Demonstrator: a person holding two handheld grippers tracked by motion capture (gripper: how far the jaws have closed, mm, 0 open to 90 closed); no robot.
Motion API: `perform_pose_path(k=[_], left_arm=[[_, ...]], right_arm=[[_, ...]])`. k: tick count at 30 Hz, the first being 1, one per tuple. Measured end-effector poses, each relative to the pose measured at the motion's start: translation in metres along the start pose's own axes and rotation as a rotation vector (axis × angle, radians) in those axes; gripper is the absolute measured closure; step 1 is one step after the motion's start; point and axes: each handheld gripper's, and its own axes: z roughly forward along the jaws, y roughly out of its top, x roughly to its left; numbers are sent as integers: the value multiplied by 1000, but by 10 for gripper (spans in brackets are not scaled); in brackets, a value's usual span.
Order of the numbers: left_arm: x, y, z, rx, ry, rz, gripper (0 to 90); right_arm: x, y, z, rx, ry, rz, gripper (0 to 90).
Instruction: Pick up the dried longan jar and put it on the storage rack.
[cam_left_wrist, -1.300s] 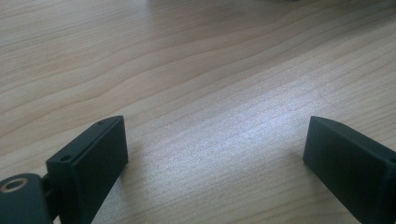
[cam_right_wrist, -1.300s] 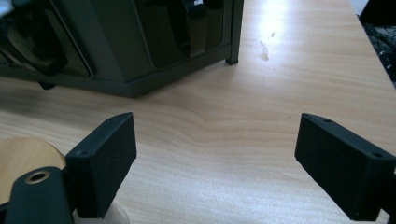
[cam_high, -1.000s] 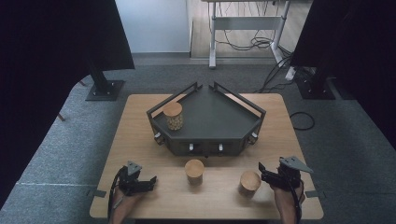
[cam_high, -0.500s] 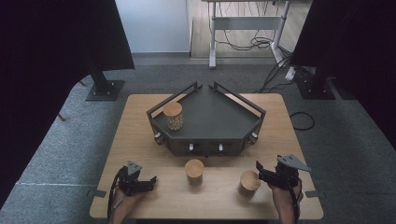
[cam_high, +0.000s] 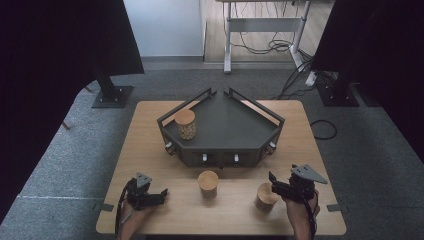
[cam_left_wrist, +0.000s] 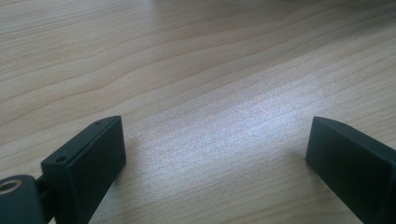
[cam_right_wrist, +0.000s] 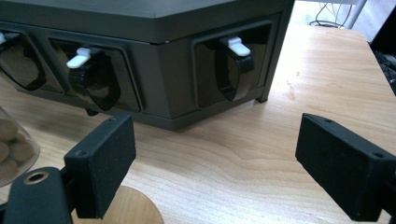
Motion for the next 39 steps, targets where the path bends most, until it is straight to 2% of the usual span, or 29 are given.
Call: perform_pose_path(k=[10, 39], left_arm=[[0, 0, 0, 0, 0, 0, 48], [-1, 0, 0, 0, 0, 1, 48]], right_arm=[[10, 5, 2, -1, 16, -15, 118], [24, 7, 6, -1, 51, -40, 117]])
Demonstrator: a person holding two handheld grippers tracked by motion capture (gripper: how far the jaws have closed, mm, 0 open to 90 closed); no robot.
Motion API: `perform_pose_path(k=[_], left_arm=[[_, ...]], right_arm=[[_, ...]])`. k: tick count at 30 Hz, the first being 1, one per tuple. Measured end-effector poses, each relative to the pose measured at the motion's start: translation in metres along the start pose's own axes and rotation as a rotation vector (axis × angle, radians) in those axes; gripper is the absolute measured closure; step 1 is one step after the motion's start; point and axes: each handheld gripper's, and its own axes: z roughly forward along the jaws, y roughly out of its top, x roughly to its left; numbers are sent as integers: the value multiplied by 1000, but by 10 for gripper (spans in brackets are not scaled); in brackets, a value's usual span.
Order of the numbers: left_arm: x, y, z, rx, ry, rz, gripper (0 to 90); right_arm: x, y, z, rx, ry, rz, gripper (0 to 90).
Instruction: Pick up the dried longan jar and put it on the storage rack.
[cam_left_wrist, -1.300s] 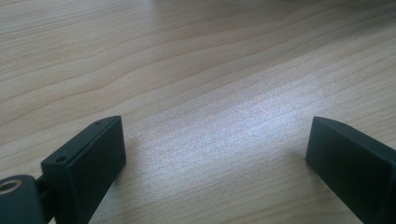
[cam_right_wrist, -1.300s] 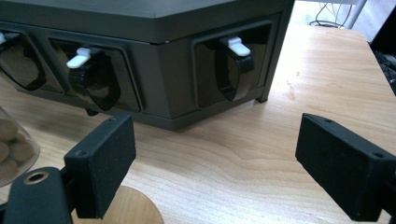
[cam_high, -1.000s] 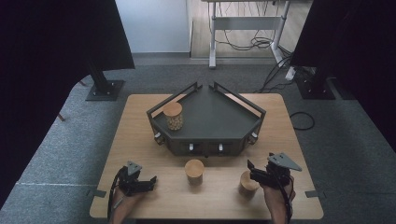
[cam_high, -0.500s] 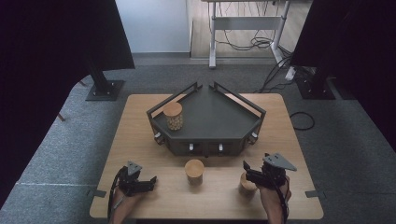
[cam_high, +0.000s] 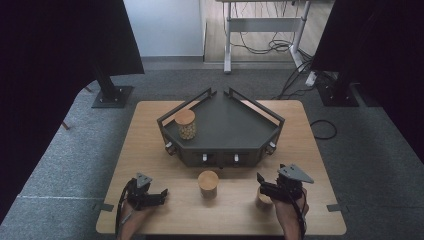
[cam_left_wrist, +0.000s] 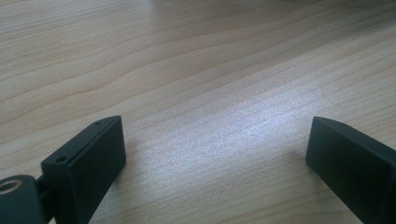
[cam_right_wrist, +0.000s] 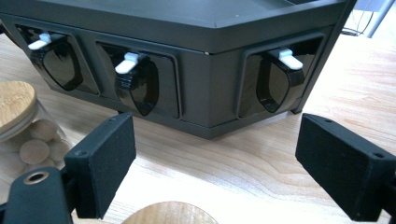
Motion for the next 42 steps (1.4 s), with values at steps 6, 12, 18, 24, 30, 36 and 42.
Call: perform_pose_path(k=[6, 12, 18, 24, 30, 36, 42], left_arm=[[0, 0, 0, 0, -1, 1, 48], [0, 0, 0, 0, -1, 2, 48], [0, 0, 0, 0, -1, 2, 48], [0, 0, 0, -1, -1, 2, 47], [0, 0, 0, -2, -1, 0, 47], [0, 0, 0, -1, -1, 1, 47], [0, 0, 0, -2, -1, 1, 47]], right_arm=[[6, 1, 1, -5, 14, -9, 117], [13, 1, 3, -13, 27, -12, 108], [20, 1, 5, -16, 43, -17, 107], [23, 1, 8, -11, 49, -15, 105], [27, 1, 9, -13, 63, -19, 105], [31, 2, 10, -19, 74, -25, 106], [36, 3, 11, -22, 87, -34, 106]])
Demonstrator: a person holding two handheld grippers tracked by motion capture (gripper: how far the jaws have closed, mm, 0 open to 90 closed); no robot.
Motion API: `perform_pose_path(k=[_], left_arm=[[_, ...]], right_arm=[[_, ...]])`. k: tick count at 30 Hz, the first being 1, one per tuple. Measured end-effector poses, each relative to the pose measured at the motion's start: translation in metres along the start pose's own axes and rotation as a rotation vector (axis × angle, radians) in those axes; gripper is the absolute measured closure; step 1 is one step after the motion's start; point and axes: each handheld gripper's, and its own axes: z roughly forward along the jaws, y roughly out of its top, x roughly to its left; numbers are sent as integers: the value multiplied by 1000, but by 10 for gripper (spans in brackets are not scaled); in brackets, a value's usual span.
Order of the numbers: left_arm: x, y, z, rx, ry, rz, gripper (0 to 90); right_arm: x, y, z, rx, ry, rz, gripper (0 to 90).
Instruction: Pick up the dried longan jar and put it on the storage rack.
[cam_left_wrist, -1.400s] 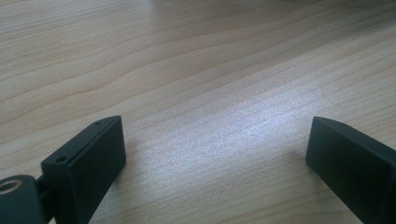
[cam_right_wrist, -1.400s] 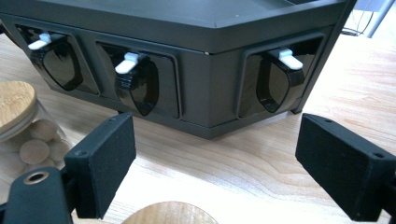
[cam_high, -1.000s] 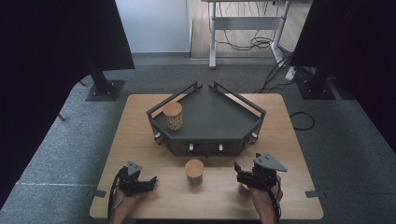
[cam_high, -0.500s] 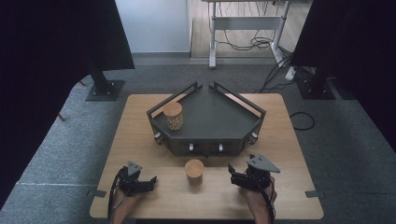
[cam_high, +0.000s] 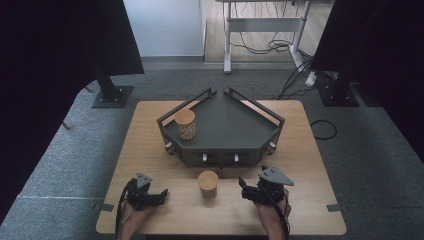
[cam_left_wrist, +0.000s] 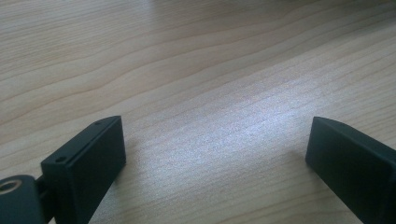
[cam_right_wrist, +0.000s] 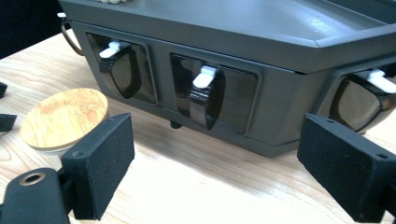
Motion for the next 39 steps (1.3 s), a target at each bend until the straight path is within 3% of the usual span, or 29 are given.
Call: perform_pose_path(k=[17, 39], left_arm=[[0, 0, 0, 1, -1, 1, 47], [0, 0, 0, 1, -2, 2, 47]], right_arm=[[15, 6, 9, -6, 41, -30, 106], [26, 7, 18, -14, 56, -35, 107]])
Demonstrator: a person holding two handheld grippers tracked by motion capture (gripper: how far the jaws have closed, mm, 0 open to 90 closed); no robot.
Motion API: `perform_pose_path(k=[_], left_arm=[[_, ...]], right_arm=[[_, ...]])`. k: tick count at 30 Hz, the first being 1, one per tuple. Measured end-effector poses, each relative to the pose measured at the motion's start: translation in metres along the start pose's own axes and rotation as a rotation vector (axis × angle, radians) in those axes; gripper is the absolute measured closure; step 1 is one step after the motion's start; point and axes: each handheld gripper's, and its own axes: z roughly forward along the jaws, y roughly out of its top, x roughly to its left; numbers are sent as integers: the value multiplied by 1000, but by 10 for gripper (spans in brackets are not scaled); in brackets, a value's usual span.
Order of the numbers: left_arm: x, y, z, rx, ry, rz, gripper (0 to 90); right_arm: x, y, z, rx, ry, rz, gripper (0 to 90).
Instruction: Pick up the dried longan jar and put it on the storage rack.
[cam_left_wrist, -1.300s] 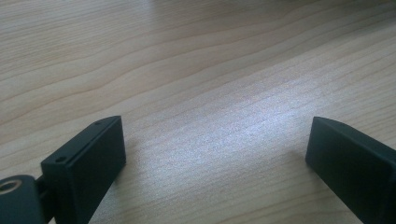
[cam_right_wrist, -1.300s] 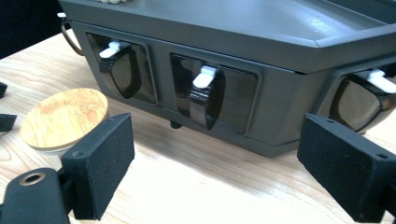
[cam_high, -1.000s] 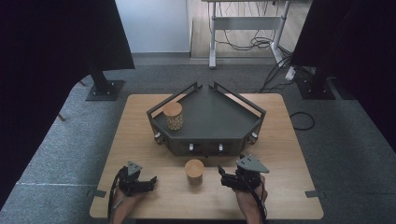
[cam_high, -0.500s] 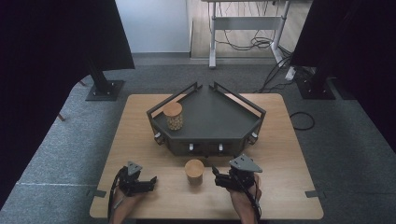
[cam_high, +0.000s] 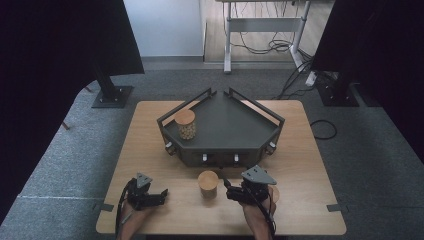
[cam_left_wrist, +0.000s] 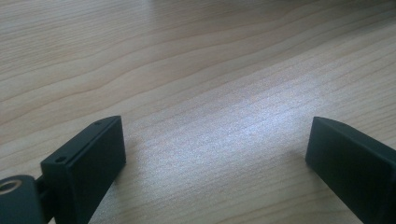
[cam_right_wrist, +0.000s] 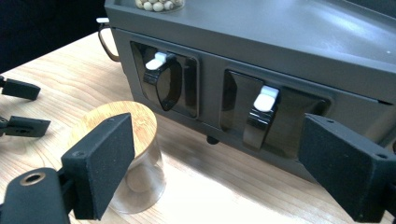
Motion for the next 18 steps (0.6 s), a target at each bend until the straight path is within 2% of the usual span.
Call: perform_pose_path(k=[18], left_arm=[[0, 0, 0, 0, -1, 1, 47]], right_arm=[[13, 3, 11, -19, 38, -21, 107]])
